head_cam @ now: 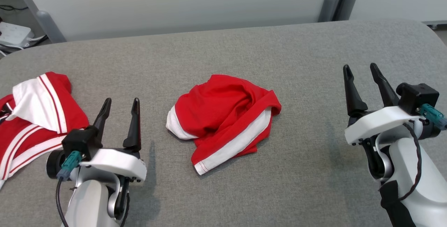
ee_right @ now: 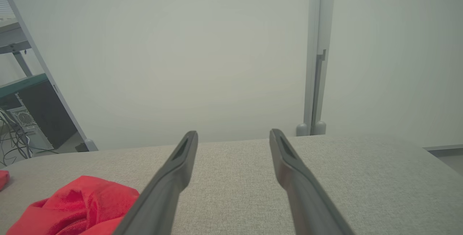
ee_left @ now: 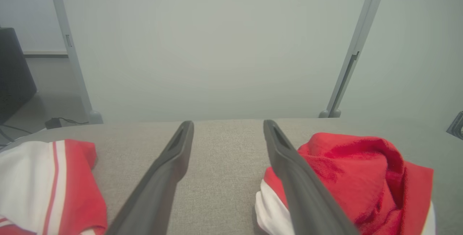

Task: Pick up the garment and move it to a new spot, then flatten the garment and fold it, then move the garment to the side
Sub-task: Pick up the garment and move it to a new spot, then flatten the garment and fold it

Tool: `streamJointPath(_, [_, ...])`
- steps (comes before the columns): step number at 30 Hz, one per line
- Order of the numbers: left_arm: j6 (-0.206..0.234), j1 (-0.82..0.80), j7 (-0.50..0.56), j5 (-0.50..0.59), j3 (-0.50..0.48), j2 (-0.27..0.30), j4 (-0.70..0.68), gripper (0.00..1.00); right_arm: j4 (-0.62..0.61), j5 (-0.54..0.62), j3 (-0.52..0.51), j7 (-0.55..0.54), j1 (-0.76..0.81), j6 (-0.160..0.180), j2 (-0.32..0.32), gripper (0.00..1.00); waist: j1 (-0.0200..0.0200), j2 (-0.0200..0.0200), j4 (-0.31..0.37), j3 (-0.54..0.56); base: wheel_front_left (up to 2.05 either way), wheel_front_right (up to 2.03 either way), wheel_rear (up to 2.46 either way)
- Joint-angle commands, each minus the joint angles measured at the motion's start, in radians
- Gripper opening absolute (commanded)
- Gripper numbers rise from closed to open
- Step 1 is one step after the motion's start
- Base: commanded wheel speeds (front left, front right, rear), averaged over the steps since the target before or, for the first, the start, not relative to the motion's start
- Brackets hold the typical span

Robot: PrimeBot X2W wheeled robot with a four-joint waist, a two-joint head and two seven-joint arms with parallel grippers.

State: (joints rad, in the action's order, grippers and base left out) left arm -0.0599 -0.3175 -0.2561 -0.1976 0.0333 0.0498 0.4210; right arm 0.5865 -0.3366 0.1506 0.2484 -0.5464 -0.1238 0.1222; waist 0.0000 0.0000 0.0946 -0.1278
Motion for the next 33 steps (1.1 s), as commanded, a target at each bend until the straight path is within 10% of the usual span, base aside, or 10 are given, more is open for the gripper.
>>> streamJointPath(1, [0.010, 0.012, -0.006, 0.021, -0.057, 0.015, -0.048, 1.00, -0.035, 0.020, 0.006, 0.013, 0.023, -0.007, -0.005, 1.00, 0.0000, 0.0000, -0.025, 0.031, 0.00, 0.00, 0.00])
streamJointPath(22, [0.012, 0.209, -0.006, 0.029, -0.129, 0.001, -0.161, 1.00, -0.150, 0.064, -0.012, 0.013, 0.245, -0.007, -0.009, 1.00, 0.0000, 0.0000, -0.065, 0.090, 0.00, 0.00, 0.00])
streamJointPath(33, [0.015, 0.188, -0.006, -0.008, -0.008, 0.001, -0.172, 1.00, -0.078, 0.039, 0.224, 0.013, 0.187, -0.007, -0.022, 1.00, 0.0000, 0.0000, -0.202, 0.058, 0.00, 0.00, 0.00])
